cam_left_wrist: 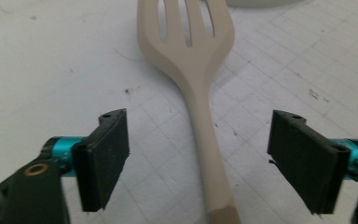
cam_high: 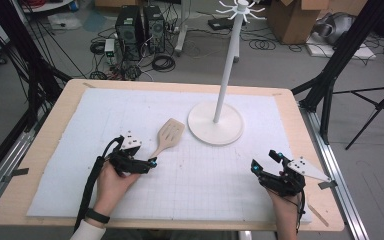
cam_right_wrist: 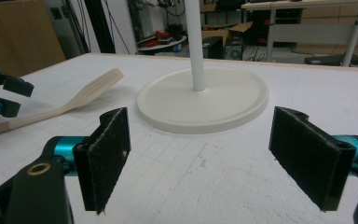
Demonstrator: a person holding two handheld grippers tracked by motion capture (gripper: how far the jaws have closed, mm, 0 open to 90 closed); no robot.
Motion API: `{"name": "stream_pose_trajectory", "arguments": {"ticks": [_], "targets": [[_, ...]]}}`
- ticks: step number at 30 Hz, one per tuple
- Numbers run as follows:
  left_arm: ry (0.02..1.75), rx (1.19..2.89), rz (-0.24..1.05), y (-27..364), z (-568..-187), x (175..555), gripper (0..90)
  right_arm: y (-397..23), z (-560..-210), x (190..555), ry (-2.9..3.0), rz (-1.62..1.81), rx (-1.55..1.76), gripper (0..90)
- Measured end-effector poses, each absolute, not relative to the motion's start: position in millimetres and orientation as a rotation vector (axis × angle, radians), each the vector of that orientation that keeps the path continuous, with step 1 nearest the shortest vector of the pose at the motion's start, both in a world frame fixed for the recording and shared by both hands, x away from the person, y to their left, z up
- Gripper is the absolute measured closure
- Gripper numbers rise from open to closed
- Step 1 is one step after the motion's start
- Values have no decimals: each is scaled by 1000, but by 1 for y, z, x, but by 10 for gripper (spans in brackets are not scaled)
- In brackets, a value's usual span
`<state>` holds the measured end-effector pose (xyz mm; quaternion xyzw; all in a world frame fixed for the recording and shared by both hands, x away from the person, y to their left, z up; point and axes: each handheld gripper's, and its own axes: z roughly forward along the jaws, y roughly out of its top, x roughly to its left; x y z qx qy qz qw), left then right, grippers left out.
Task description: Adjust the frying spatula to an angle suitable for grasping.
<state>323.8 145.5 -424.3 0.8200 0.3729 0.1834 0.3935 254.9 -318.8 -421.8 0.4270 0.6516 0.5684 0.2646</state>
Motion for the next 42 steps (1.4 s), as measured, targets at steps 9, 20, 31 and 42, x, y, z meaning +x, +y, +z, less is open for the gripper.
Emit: {"name": "stream_pose_trajectory", "arguments": {"ticks": [9,20,31,42], "targets": [[1003,2131,398,138,-432,329,364,-319,-423,257,1760,1539,1152,193],[1036,2162,404,132,-435,330,567,-318,-421,255,1746,1540,1138,211],[1046,2178,419,131,-434,329,712,-317,-423,256,1755,1548,1138,213],[1009,2185,416,132,-433,329,778,-317,-421,256,1749,1560,1114,213]]}}
